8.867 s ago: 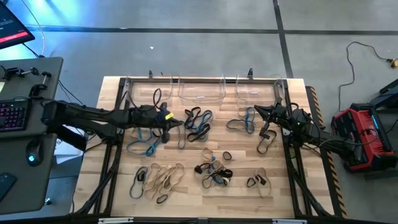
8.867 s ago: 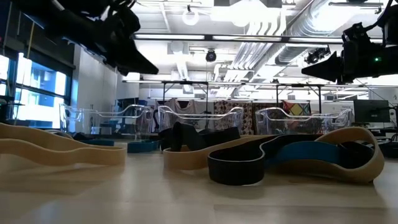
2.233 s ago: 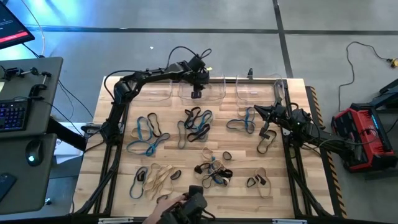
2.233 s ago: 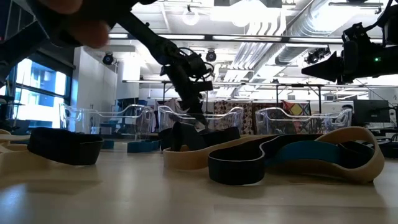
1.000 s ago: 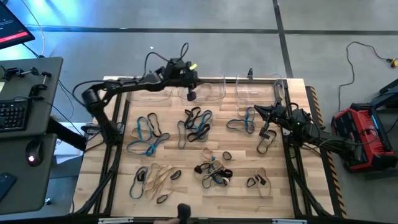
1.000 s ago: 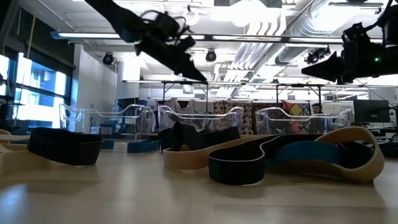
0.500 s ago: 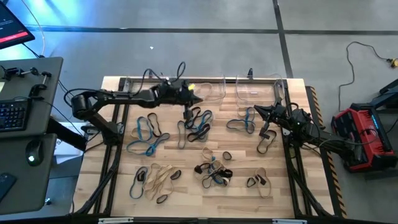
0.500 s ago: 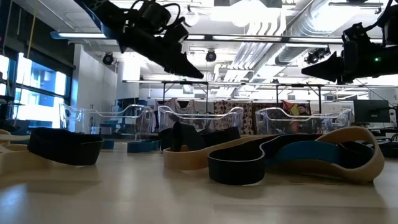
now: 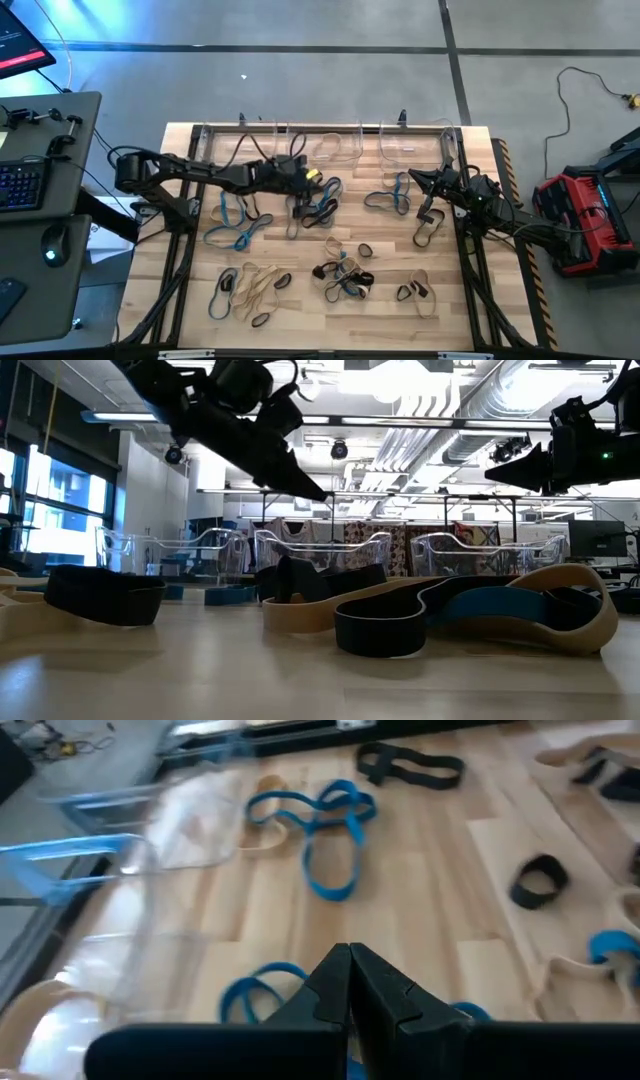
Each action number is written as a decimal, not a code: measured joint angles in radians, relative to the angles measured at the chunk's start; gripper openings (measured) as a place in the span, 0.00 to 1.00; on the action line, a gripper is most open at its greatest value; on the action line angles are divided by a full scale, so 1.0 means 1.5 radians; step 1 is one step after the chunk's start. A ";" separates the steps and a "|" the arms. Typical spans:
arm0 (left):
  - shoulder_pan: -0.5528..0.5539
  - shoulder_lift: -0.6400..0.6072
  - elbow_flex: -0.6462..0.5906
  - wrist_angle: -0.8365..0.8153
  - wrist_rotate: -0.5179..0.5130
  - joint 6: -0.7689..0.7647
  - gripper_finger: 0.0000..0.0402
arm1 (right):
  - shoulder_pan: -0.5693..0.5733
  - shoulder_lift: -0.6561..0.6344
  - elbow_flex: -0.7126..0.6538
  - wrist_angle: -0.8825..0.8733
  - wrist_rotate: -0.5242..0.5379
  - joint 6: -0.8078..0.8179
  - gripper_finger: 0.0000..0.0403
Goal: Sort rubber bands into baskets
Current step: Put the black rubber band into the left transparent bin
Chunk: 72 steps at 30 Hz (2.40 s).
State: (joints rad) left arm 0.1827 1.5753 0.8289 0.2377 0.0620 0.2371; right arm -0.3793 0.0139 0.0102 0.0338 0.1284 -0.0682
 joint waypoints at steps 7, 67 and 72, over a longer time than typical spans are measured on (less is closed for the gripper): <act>-0.026 0.000 -0.019 -0.001 0.000 -0.017 0.00 | 0.000 0.000 0.000 0.000 0.000 0.000 0.00; -0.125 0.092 -0.034 -0.120 -0.069 -0.120 0.26 | 0.000 0.000 0.000 0.000 0.000 0.000 0.00; -0.119 0.092 -0.034 -0.120 -0.061 -0.116 0.26 | 0.000 0.000 0.000 0.000 0.000 0.000 0.00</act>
State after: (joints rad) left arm 0.0040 1.7134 0.7773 0.0578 -0.0296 0.0631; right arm -0.3790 0.0139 0.0105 0.0338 0.1287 -0.0681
